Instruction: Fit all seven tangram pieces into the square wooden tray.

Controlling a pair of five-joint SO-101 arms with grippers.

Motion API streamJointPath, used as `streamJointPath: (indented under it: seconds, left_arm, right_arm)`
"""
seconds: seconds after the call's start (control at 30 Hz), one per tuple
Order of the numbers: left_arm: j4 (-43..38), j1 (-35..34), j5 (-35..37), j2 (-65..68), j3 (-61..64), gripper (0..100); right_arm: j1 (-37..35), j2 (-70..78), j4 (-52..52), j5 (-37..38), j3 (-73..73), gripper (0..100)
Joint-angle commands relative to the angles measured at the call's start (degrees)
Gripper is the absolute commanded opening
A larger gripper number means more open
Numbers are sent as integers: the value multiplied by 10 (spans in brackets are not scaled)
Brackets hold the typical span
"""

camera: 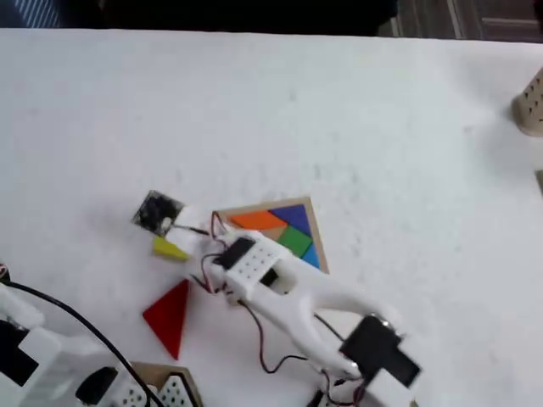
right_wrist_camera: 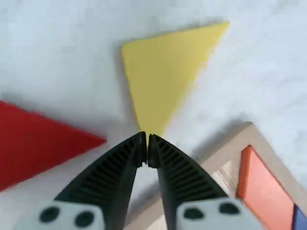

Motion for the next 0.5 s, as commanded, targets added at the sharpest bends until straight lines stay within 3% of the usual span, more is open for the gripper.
streamJointPath:
  seconds: [0.0, 0.1, 0.23, 0.47]
  left_arm:
    - [-11, -2, 4, -13, -29, 24]
    - [-11, -2, 4, -13, -29, 24]
    - [-11, -2, 4, -12, -29, 24]
    - [-11, 10, 3, -12, -28, 24]
  right_arm:
    - [3, -56, -16, -125, -5, 23]
    - [-7, -55, -47, -212, -11, 87]
    - [-38, 3, -72, -222, -45, 202]
    - [-44, 175, -36, -280, -201, 205]
